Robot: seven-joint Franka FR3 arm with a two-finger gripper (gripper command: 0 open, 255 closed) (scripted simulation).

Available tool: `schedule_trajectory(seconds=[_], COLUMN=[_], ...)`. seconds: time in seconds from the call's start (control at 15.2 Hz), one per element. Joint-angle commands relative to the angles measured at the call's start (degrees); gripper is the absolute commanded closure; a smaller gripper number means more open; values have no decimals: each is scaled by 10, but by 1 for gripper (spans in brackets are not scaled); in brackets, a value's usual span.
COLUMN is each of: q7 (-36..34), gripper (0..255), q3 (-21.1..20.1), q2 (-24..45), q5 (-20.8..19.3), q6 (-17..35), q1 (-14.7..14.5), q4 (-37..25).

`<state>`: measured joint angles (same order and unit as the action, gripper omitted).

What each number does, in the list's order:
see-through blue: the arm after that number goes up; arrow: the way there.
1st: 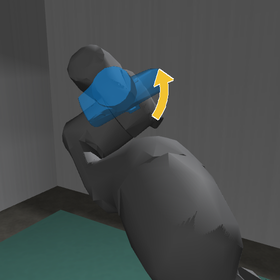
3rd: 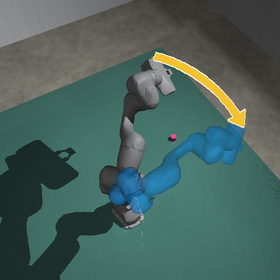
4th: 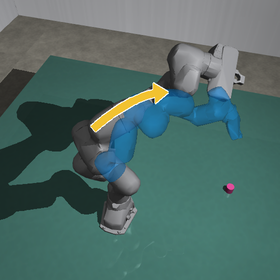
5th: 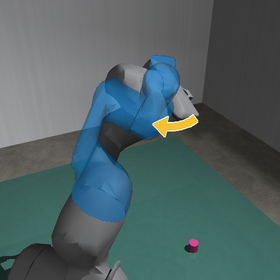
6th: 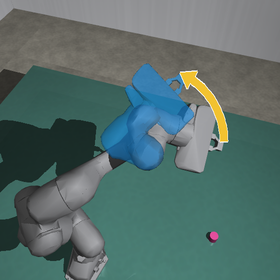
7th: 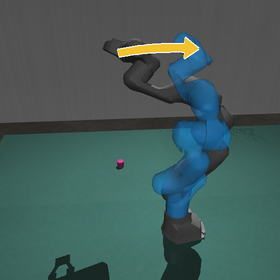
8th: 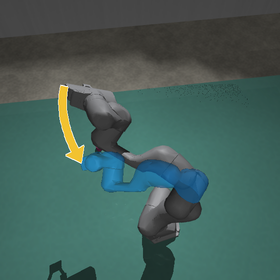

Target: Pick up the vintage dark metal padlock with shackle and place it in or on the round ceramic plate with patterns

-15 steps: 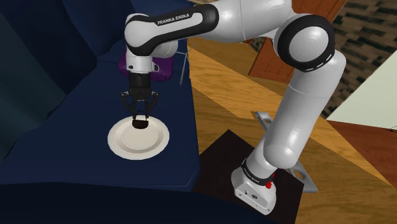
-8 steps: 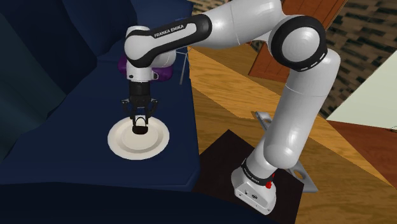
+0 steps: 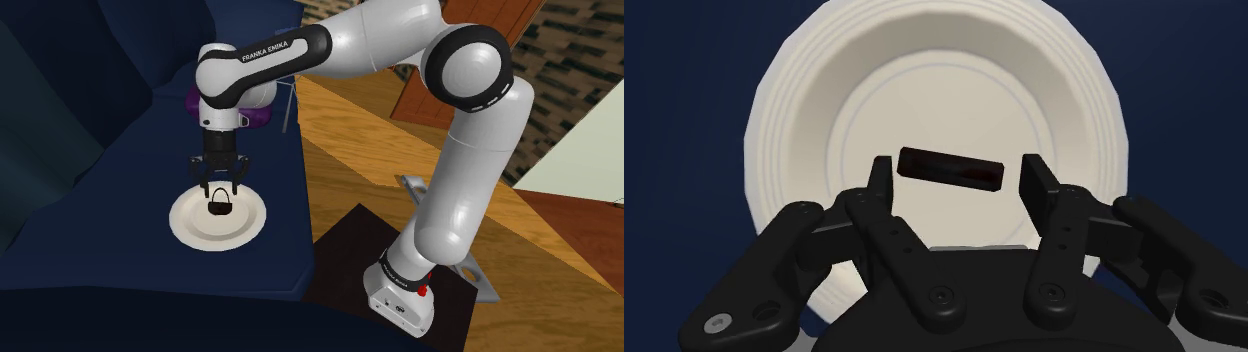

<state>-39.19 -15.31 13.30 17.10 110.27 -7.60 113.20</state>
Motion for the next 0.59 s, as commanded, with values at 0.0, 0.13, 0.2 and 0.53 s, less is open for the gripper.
schedule_trajectory(seconds=[0.0, 0.13, 0.2, 0.53], q7=[0, 0, 0, -4], gripper=[0, 0, 0, 0], q3=[0, 0, 0, 7], q2=[0, 0, 0, -8], q5=[0, 0, 0, -8], q6=[0, 0, 0, -71], q1=[0, 0, 0, 11], q4=[0, 0, 0, -61])
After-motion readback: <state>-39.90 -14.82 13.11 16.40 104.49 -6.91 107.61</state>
